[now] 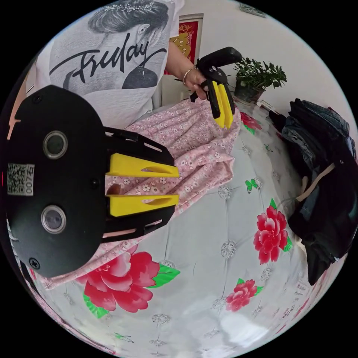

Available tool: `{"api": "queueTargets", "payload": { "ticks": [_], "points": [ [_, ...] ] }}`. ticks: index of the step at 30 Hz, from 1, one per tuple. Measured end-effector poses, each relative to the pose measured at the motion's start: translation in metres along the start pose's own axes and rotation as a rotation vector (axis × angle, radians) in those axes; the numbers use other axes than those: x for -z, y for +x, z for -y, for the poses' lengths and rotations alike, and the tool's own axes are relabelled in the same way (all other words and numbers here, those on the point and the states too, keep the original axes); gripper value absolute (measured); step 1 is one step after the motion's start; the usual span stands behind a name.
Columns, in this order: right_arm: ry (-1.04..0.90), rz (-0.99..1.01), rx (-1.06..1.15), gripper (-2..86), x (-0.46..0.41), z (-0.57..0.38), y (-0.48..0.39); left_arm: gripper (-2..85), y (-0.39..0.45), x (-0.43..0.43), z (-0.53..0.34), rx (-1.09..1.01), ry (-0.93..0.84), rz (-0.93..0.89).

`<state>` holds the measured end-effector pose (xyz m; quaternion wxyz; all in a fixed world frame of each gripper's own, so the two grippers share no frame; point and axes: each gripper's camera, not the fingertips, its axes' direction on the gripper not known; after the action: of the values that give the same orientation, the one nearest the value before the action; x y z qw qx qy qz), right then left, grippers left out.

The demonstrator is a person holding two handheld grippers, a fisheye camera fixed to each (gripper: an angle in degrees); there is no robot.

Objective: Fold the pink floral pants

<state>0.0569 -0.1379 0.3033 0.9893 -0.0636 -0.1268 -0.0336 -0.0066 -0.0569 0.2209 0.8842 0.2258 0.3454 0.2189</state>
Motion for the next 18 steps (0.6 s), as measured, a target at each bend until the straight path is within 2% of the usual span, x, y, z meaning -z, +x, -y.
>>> {"api": "queueTargets", "payload": {
  "ticks": [3,7,8,14,18],
  "points": [
    [-0.051,-0.046,0.019,1.8,-0.009,-0.007,-0.019,6.7,0.023,-0.037,0.036,-0.159,-0.072,-0.057],
    [-0.022,-0.143,0.009,0.6,0.004,-0.013,-0.040,5.3,0.043,-0.092,0.059,-0.256,-0.239,0.018],
    [0.000,-0.154,0.008,0.2,0.015,-0.015,-0.044,4.2,0.046,-0.090,0.062,-0.268,-0.228,0.016],
    [0.138,-0.216,0.033,-0.2,0.078,-0.020,-0.058,3.4,0.031,-0.055,0.069,-0.089,-0.086,-0.044],
    [0.119,-0.246,0.019,-0.2,0.089,-0.011,-0.049,4.7,0.030,-0.072,0.078,-0.031,-0.124,-0.011]
  ]
}}
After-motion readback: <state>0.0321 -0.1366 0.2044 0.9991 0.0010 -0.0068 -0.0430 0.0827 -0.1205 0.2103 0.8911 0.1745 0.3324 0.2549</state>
